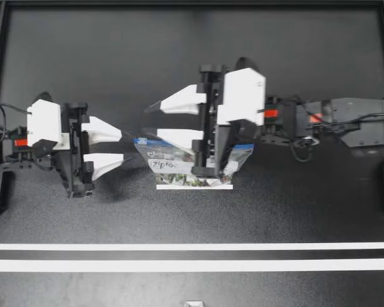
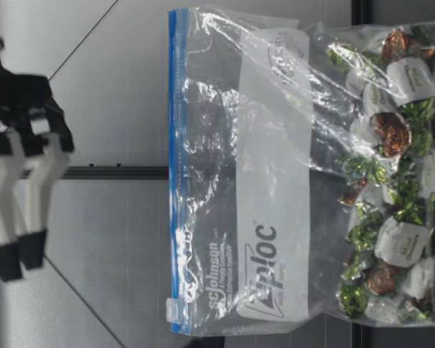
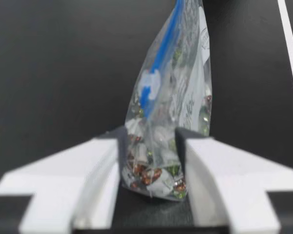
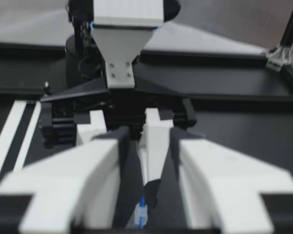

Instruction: Slide open the ziploc bag.

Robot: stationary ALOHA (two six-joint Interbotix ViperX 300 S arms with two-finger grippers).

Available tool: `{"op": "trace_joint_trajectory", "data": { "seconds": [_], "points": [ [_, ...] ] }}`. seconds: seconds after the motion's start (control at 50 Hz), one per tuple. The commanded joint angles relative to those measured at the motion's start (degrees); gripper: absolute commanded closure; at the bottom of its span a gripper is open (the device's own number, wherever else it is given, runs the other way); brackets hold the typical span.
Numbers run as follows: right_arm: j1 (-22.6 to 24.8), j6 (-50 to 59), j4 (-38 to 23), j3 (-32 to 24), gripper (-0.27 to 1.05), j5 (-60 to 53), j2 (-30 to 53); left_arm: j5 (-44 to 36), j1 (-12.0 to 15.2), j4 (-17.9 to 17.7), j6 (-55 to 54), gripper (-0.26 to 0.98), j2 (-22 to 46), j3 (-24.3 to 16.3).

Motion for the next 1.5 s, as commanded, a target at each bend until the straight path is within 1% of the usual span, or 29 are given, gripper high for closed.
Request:
{"op": "trace_joint_trajectory", "data": {
  "seconds": [0.0, 0.24, 0.36, 0.44, 0.54, 0.62, 0.7, 0.74, 1.0, 1.14, 1.22, 1.4, 1.48],
  "points": [
    [-0.53, -0.09, -0.18, -2.81, 0.31, 1.49, 0.79, -1.41, 0.18, 0.00, -0.09, 0.34, 0.44, -1.76],
    [0.09, 0.00, -0.26, -4.92, 0.31, 6.15, 5.10, -3.34, 0.18, 0.00, -0.18, 0.34, 2.37, -2.81],
    [0.70, -0.09, -0.44, -6.15, 0.31, 7.91, 6.50, -3.34, 0.18, 0.00, -0.26, 0.37, 3.52, -3.34],
    [0.70, -0.09, -0.53, -6.77, 0.31, 9.58, 7.12, -3.34, 0.18, -0.09, -0.26, 0.47, 3.69, -3.52],
    [0.70, -0.09, -0.53, -6.94, 0.31, 11.16, 7.65, -3.16, 0.18, 0.00, -0.26, 0.67, 3.25, -3.52],
    [0.79, -0.09, -0.53, -6.94, 0.31, 11.60, 7.91, -3.16, 0.18, -0.09, -0.26, 0.80, 2.90, -3.43],
    [0.79, -0.09, -0.53, -6.94, 0.31, 11.60, 8.17, -3.08, 0.18, -0.09, -0.26, 0.88, 2.64, -3.34],
    [0.79, -0.09, -0.53, -6.94, 0.31, 11.60, 8.26, -2.99, 0.18, 0.00, -0.26, 0.90, 2.64, -3.25],
    [0.70, 0.00, -0.53, -7.65, 0.31, 12.04, 9.32, -2.90, 0.18, 0.09, -0.18, 0.92, 2.46, -2.99],
    [0.70, 0.00, -0.53, -8.44, 0.34, 14.41, 9.49, -2.81, 0.18, 0.09, -0.18, 0.92, 2.37, -2.90],
    [0.70, 0.00, -0.53, -8.96, 0.39, 16.00, 9.58, -2.81, 0.18, 0.09, -0.18, 0.92, 2.37, -2.72],
    [0.70, 0.09, -0.53, -9.40, 0.63, 17.31, 9.32, -2.81, 0.18, 0.18, -0.09, 0.92, 2.37, -2.37],
    [0.79, 0.18, -0.53, -9.40, 0.71, 17.58, 9.05, -2.81, 0.18, 0.18, -0.09, 0.92, 2.37, -2.29]
  ]
}}
